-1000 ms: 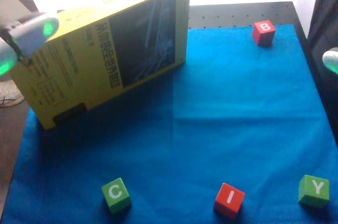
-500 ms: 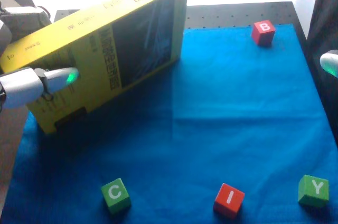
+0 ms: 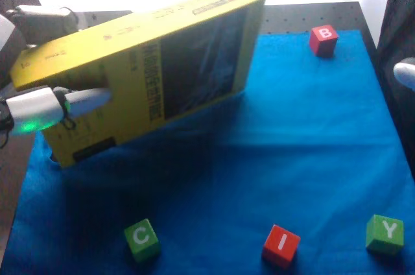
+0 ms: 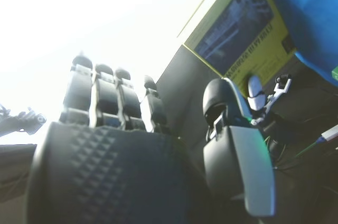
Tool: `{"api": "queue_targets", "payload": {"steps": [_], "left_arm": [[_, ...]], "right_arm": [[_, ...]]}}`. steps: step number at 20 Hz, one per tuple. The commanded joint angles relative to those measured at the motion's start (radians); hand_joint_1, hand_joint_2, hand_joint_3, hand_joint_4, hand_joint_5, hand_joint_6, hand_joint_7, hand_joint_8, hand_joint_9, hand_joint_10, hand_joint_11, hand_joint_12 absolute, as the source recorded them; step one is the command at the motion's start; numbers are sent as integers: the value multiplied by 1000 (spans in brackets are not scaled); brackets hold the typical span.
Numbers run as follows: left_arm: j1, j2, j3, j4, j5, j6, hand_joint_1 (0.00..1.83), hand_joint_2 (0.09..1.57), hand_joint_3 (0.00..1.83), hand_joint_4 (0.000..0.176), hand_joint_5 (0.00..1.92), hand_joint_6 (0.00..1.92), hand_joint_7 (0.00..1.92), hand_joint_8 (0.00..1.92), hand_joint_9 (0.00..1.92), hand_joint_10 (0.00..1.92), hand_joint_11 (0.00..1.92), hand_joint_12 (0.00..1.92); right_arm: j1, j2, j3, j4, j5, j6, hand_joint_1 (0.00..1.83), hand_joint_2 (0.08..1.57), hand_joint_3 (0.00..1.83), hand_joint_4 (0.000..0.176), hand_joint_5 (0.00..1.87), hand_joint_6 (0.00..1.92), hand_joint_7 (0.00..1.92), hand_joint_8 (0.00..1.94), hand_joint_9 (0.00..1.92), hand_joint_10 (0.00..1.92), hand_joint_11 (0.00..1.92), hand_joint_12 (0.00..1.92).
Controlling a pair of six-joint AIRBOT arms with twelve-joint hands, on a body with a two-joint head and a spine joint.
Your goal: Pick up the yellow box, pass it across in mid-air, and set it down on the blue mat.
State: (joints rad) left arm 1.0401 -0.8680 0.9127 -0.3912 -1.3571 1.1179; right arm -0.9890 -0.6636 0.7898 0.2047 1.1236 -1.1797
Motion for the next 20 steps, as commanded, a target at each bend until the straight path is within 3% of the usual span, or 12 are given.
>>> {"api": "queue_targets", "payload": {"steps": [1,4,5,7,8,9,11,13,14,15,17,20], "left_arm": [[-21,9,2,40,-170,-14,1203,1203,6,0,1155,1921,1379,1921,1537,1921,1618,1921],[-62,6,3,106,-150,-12,1178,1181,0,0,1157,1921,1407,1921,1565,1921,1654,1921],[-96,-9,9,161,-119,-11,1122,1196,4,0,1142,1921,1417,1921,1570,1921,1633,1921],[-133,-25,16,205,-92,-11,1120,1200,4,0,1147,1921,1420,1921,1574,1921,1623,1921],[-157,-33,21,236,-74,-12,1123,1198,2,0,1162,1921,1399,1921,1542,1921,1604,1921],[-175,-38,22,266,-67,-12,1111,1199,2,0,1153,1921,1379,1921,1521,1921,1590,1921],[-187,-39,18,305,-89,-12,1104,1201,0,0,1144,1921,1368,1921,1444,1921,1529,1921],[-198,-39,13,337,-127,-12,1036,1213,6,0,1133,1921,1387,1921,1443,1921,1529,1921],[-211,-39,9,363,-152,-12,1104,1201,0,0,1149,1921,1387,1921,1442,1921,1528,1921],[-215,-39,7,375,-164,-12,1109,1198,0,0,1149,1921,1387,1921,1442,1921,1528,1921],[-215,-37,3,385,-204,-11,1104,1201,0,0,1149,1921,1387,1921,1442,1921,1528,1921],[-215,-35,2,385,-221,-10,1104,1201,0,0,1149,1921,1387,1921,1442,1921,1528,1921]], "right_arm": [[29,-1,4,-30,146,0,415,1267,0,123,0,0,0,0,0,0,0,1005],[104,-24,20,-86,145,0,466,1210,0,93,0,0,0,0,0,0,0,362],[149,-54,37,-114,134,5,638,1190,0,60,0,0,0,0,0,0,0,30],[188,-76,50,-135,101,8,738,1159,0,49,0,0,0,0,0,0,24,13],[220,-94,61,-152,63,8,699,1145,0,51,0,0,0,0,0,0,4,564],[253,-117,76,-166,21,8,663,1137,0,61,0,0,0,0,0,0,0,678],[306,-167,110,-176,-58,8,645,1112,0,0,0,0,0,0,0,0,0,280],[333,-201,136,-178,-129,8,653,1113,0,0,0,0,0,0,0,0,0,138],[348,-223,153,-177,-171,8,874,1112,0,0,245,685,395,693,334,1068,241,1435],[356,-234,163,-177,-197,8,1083,1261,48,0,414,1435,687,1382,744,1721,778,1824],[385,-270,201,-177,-288,8,1378,1227,21,0,1097,1902,1303,1919,1342,1913,1394,1917],[394,-275,215,-177,-311,8,1439,1223,43,0,1251,1921,1501,1941,1610,1921,1704,1921]]}}
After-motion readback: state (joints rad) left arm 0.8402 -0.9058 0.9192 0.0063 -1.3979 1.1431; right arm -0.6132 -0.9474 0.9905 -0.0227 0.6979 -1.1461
